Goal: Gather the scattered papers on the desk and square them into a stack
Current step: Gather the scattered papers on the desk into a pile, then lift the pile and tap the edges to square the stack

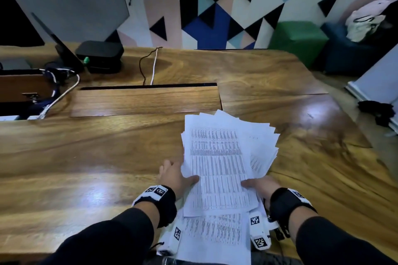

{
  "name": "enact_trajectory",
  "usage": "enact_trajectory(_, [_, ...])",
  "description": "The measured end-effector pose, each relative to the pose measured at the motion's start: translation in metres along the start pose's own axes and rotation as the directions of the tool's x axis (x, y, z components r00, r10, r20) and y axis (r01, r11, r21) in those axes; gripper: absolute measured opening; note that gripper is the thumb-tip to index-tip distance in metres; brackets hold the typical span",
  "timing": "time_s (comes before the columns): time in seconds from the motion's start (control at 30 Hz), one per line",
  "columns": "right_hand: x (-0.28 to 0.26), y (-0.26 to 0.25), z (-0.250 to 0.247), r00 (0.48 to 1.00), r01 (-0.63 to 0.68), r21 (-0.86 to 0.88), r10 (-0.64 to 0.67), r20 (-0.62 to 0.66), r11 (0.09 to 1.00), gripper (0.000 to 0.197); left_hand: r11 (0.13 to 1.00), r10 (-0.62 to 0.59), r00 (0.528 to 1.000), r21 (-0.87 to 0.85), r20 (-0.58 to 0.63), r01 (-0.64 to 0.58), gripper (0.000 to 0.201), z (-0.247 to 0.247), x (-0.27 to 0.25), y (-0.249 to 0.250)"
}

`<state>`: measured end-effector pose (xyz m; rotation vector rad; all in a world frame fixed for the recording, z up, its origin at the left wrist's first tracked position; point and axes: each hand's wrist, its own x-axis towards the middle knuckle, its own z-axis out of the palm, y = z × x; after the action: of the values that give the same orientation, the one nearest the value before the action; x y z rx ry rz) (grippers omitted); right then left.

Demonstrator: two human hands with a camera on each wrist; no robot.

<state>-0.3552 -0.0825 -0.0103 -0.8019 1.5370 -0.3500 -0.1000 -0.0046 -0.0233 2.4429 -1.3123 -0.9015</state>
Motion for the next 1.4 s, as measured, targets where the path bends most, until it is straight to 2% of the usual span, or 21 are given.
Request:
enact_trajectory(0.1, [-0.004, -0.004, 0.0, 0.999, 0.041, 0.049, -0.042, 0.019, 0.998, 0.029, 0.991, -0.03, 0.998, -0.13, -0.055, 0.023, 0.085, -0.013, 0.002, -0.009])
enact_trajectory(0.17, [-0.009, -0.009, -0.004, 0.995, 0.089, 0.081, -0.093, 0.044, 0.993, 0.032, 0.945, -0.074, 0.996, -0.322, -0.046, 0.056, 0.088, -0.026, 0.007, -0.016])
enact_trajectory(0.23, [-0.012, -0.017, -0.01, 0.984, 0.158, 0.119, -0.166, 0.057, 0.98, 0.032, 0.811, -0.076, 0.991, -0.571, 0.108, 0.125, 0.093, -0.04, 0.015, -0.022])
enact_trajectory(0.3, [-0.017, -0.027, -0.015, 0.972, 0.214, 0.143, -0.225, 0.062, 0.966, 0.03, 0.734, -0.018, 0.968, -0.654, 0.249, 0.182, 0.105, -0.054, 0.021, -0.025])
enact_trajectory(0.33, [-0.018, -0.033, -0.017, 0.964, 0.245, 0.155, -0.257, 0.066, 0.957, 0.035, 0.72, 0.022, 0.96, -0.67, 0.28, 0.179, 0.112, -0.061, 0.023, -0.024])
enact_trajectory(0.4, [-0.023, -0.045, -0.02, 0.947, 0.296, 0.161, -0.311, 0.079, 0.941, 0.061, 0.687, 0.106, 0.946, -0.711, 0.305, 0.152, 0.115, -0.07, 0.026, -0.019])
enact_trajectory(0.47, [-0.024, -0.054, -0.021, 0.927, 0.349, 0.164, -0.366, 0.086, 0.923, 0.085, 0.607, 0.19, 0.92, -0.777, 0.344, 0.165, 0.103, -0.077, 0.027, -0.009])
enact_trajectory(0.5, [-0.027, -0.059, -0.021, 0.914, 0.381, 0.167, -0.398, 0.08, 0.909, 0.086, 0.562, 0.217, 0.915, -0.81, 0.34, 0.167, 0.098, -0.081, 0.026, -0.004])
enact_trajectory(0.53, [-0.032, -0.065, -0.02, 0.902, 0.411, 0.16, -0.425, 0.07, 0.898, 0.079, 0.52, 0.236, 0.919, -0.84, 0.314, 0.153, 0.093, -0.084, 0.024, 0.003])
enact_trajectory(0.6, [-0.045, -0.08, -0.017, 0.868, 0.49, 0.109, -0.495, 0.032, 0.865, 0.042, 0.451, 0.234, 0.949, -0.889, 0.209, 0.085, 0.08, -0.091, 0.022, 0.017])
enact_trajectory(0.67, [-0.058, -0.095, -0.01, 0.81, 0.586, 0.087, -0.586, -0.029, 0.805, 0.019, 0.405, 0.187, 0.982, -0.913, 0.041, -0.039, 0.047, -0.1, 0.016, 0.034])
enact_trajectory(0.73, [-0.068, -0.107, -0.003, 0.724, 0.69, 0.082, -0.685, -0.079, 0.719, 0.026, 0.396, 0.146, 0.981, -0.901, -0.129, -0.178, 0.022, -0.111, 0.009, 0.048])
enact_trajectory(0.8, [-0.076, -0.115, 0.005, 0.637, 0.771, 0.13, -0.752, -0.171, 0.624, 0.034, 0.383, 0.132, 0.959, -0.88, -0.249, -0.281, 0.016, -0.121, 0.0, 0.059])
enact_trajectory(0.87, [-0.08, -0.117, 0.008, 0.623, 0.782, 0.14, -0.755, -0.206, 0.607, 0.042, 0.358, 0.137, 0.931, -0.859, -0.339, -0.365, 0.019, -0.125, -0.01, 0.065])
enact_trajectory(0.93, [-0.077, -0.108, 0.012, 0.645, 0.762, 0.078, -0.742, -0.183, 0.643, 0.049, 0.346, 0.129, 0.916, -0.848, -0.38, -0.401, 0.021, -0.12, -0.015, 0.061])
enact_trajectory(1.03, [-0.057, -0.08, 0.018, 0.607, 0.785, -0.112, -0.793, -0.051, 0.609, 0.044, 0.382, 0.129, 0.921, -0.839, -0.368, -0.388, 0.031, -0.1, -0.016, 0.041])
enact_trajectory(1.07, [-0.051, -0.072, 0.018, 0.619, 0.772, -0.178, -0.786, -0.015, 0.611, 0.041, 0.406, 0.122, 0.926, -0.833, -0.358, -0.376, 0.031, -0.095, -0.015, 0.034])
enact_trajectory(1.17, [-0.043, -0.069, 0.019, 0.605, 0.782, -0.218, -0.795, 0.046, 0.584, 0.034, 0.388, 0.081, 0.931, -0.849, -0.356, -0.358, 0.028, -0.09, -0.012, 0.028])
enact_trajectory(1.27, [-0.048, -0.083, 0.024, 0.588, 0.797, -0.166, -0.809, -0.007, 0.581, 0.038, 0.388, 0.067, 0.923, -0.842, -0.379, -0.374, 0.024, -0.095, -0.013, 0.037])
enact_trajectory(1.33, [-0.057, -0.094, 0.029, 0.554, 0.828, -0.059, -0.829, -0.077, 0.558, 0.039, 0.364, 0.055, 0.915, -0.845, -0.4, -0.391, 0.016, -0.102, -0.015, 0.044])
enact_trajectory(1.4, [-0.068, -0.102, 0.031, 0.525, 0.851, 0.056, -0.838, -0.146, 0.523, 0.037, 0.325, 0.05, 0.893, -0.839, -0.447, -0.438, 0.017, -0.11, -0.018, 0.048])
